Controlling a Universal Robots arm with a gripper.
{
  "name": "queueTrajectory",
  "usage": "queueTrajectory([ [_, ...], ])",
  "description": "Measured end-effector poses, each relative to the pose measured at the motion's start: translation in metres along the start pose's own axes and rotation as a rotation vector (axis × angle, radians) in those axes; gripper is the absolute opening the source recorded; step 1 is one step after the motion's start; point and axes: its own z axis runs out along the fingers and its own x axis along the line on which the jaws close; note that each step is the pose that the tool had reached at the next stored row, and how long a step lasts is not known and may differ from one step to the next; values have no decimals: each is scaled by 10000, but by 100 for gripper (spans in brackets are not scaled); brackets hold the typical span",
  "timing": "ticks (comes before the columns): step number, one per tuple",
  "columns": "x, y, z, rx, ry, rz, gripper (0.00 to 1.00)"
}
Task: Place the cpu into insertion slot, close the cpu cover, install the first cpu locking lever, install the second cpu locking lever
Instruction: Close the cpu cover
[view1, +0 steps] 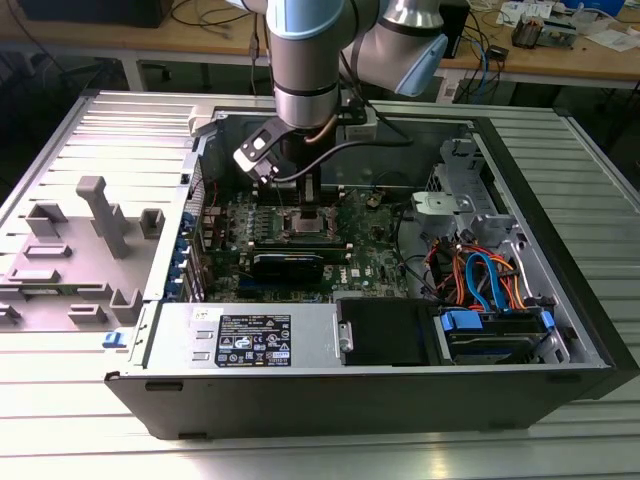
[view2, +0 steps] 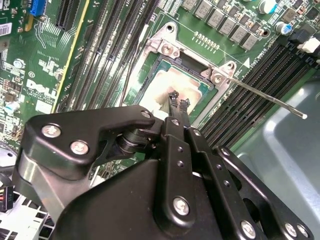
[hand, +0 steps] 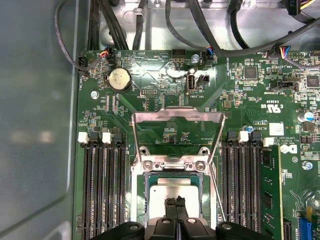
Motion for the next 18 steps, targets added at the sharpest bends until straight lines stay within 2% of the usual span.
queueTrajectory([
  [8, 0, 12, -76, 11, 11, -2, 11],
  [10, -1, 26, -78, 59, 132, 7, 11],
  [11, -1, 41, -77, 112, 214, 11, 11],
  [13, 0, 48, -76, 136, 241, 13, 11],
  [18, -1, 49, -77, 140, 240, 14, 11],
])
